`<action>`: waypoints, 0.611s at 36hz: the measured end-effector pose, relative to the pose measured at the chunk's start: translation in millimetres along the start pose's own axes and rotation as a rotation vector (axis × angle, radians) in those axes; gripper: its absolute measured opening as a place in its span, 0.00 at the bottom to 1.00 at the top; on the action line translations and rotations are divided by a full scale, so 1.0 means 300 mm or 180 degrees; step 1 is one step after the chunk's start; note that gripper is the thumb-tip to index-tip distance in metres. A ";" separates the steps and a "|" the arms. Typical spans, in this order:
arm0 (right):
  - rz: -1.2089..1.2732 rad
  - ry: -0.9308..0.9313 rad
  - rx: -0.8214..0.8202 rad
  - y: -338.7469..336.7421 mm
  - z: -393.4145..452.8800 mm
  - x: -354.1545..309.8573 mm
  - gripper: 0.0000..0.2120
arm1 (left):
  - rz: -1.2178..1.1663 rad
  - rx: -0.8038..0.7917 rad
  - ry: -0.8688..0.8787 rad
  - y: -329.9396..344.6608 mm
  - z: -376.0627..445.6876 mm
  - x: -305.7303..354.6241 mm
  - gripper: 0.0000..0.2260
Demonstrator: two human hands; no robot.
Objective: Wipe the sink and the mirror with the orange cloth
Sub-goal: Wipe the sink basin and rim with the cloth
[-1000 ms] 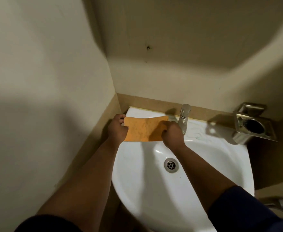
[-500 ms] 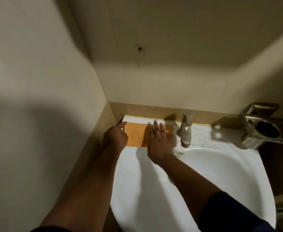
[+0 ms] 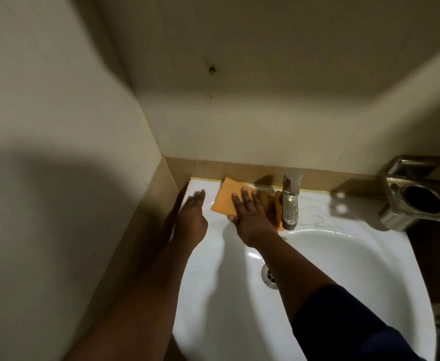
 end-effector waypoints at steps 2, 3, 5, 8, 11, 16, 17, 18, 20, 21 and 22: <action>0.0112 0.0311 0.0153 0.001 -0.024 0.030 0.29 | 0.0361 -0.0105 0.0203 0.017 -0.003 0.016 0.27; 0.0139 0.0446 0.0228 0.002 -0.036 0.038 0.29 | 0.0502 -0.0175 0.0213 0.026 -0.003 0.017 0.28; 0.0171 0.0633 0.0361 0.005 -0.051 0.044 0.30 | 0.0749 -0.0265 0.0168 0.034 -0.007 0.024 0.28; 0.0139 0.0727 0.0481 0.005 -0.057 0.040 0.30 | 0.0985 -0.0262 0.0139 0.042 -0.013 0.028 0.29; 0.0221 0.0711 0.0512 0.004 -0.055 0.030 0.31 | 0.0994 -0.0306 0.0114 0.047 -0.012 0.012 0.29; 0.0238 0.0663 0.0563 -0.001 -0.006 0.004 0.31 | 0.0696 -0.0228 0.0093 0.037 0.009 -0.013 0.26; 0.0157 0.0657 0.0581 -0.002 0.007 -0.005 0.31 | 0.0549 -0.0193 0.0049 0.032 0.015 -0.027 0.25; 0.0078 0.0636 0.0573 -0.001 0.018 -0.015 0.31 | 0.0383 -0.0150 -0.0010 0.024 0.021 -0.042 0.24; -0.0091 0.0525 0.0511 0.006 0.034 -0.047 0.31 | 0.0127 -0.0077 -0.0137 0.002 0.022 -0.070 0.24; -0.0178 0.0421 0.0470 0.011 0.040 -0.071 0.31 | 0.0053 -0.0080 -0.0175 -0.004 0.021 -0.078 0.24; -0.0240 0.0283 0.0424 0.017 0.048 -0.102 0.31 | 0.0002 -0.0099 -0.0174 -0.008 0.015 -0.081 0.24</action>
Point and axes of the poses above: each hand's wrist, its own z-axis towards the middle knuckle, its own y-axis out of the palm, x = y × z, the point moved 8 cm from there along z, towards the middle knuckle, and after that the axes turned 7 degrees about -x, right-handed, at the moved point
